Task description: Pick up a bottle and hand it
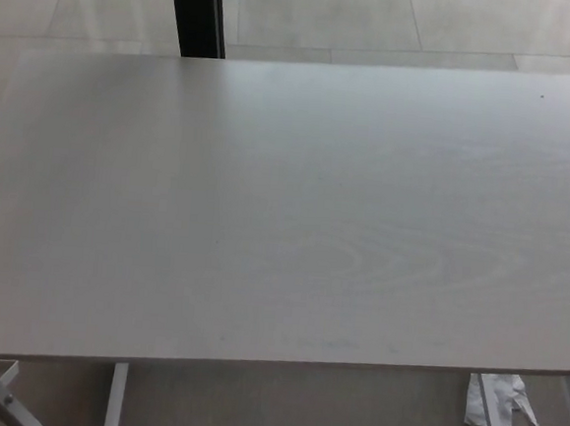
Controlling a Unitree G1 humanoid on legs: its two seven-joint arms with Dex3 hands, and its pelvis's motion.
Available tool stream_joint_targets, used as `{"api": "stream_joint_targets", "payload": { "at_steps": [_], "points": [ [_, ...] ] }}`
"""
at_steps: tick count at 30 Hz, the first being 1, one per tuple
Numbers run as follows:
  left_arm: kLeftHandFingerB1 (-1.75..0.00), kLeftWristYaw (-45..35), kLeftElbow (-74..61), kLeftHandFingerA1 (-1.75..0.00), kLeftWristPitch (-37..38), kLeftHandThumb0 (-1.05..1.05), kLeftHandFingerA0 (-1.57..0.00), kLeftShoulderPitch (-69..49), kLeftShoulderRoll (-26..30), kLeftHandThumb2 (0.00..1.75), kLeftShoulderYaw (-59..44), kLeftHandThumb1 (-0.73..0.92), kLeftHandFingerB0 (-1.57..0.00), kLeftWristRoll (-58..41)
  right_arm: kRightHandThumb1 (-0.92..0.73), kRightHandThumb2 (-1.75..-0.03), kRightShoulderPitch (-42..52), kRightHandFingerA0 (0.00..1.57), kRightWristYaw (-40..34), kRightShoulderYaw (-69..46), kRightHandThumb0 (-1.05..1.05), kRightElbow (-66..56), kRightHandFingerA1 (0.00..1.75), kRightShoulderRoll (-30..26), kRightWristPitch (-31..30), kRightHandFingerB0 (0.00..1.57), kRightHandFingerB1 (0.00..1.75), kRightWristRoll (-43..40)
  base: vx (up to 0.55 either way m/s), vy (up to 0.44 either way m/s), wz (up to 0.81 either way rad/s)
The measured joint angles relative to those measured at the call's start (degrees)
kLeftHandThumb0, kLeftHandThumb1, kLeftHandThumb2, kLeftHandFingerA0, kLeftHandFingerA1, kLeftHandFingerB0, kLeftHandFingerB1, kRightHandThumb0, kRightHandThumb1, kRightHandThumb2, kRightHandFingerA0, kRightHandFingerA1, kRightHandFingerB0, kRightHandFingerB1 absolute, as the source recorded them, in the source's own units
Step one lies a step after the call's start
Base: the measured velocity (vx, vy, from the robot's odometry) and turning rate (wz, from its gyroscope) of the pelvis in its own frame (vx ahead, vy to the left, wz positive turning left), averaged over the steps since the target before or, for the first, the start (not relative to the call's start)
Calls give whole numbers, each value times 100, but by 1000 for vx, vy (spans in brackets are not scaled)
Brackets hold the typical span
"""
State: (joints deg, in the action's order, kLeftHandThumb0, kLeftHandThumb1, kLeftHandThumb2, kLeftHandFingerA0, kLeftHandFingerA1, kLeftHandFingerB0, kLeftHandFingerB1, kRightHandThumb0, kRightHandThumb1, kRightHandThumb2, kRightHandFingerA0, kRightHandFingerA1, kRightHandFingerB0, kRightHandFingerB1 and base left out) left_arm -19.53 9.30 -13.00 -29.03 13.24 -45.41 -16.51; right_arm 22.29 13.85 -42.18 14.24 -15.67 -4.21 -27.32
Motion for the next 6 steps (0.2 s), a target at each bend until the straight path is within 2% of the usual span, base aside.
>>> {"api": "stream_joint_targets", "payload": {
  "at_steps": [4,5,6],
  "points": [
    [-48,-10,-176,-61,75,-59,-77,-124,-6,58,-2,59,-46,-95,-53,-56,37,44,-2,-4,-48,8,47,0,45,38,32,12,0,0,0],
    [-58,-10,-235,-69,75,-62,-74,-155,-10,88,-4,45,-43,-128,-42,-77,50,37,-2,-4,-55,10,55,0,46,30,45,13,0,0,0],
    [-58,-10,-270,-69,75,-62,-74,-173,-16,88,-7,45,-43,-147,-42,-77,54,37,1,-5,-55,17,55,0,52,30,45,12,0,0,0]
  ]
}}
